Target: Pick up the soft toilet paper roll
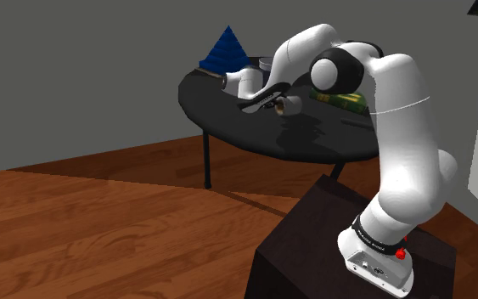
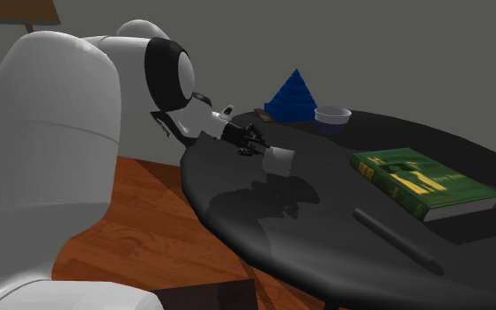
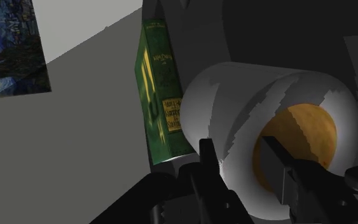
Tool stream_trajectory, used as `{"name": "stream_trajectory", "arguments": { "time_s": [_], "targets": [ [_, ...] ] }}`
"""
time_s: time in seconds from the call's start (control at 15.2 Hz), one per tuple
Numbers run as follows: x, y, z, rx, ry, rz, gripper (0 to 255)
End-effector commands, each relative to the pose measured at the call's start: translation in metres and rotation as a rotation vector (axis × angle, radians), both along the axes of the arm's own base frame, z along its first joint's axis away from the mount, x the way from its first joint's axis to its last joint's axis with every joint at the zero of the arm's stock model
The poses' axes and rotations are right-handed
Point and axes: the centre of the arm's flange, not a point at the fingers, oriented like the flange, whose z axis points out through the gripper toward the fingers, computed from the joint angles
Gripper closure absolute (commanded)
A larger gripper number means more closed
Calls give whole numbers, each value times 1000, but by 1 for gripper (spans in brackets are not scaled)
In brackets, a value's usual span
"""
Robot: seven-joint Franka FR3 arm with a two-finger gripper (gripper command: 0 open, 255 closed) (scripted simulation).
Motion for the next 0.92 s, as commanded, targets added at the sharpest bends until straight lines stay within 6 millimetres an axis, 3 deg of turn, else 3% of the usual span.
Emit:
{"name": "stream_trajectory", "arguments": {
  "time_s": [0.0,0.73,0.86],
  "targets": [
    [0,0,11,0,0,0,255],
    [0,0,69,0,0,0,255],
    [0,0,69,0,0,0,255]
  ]
}}
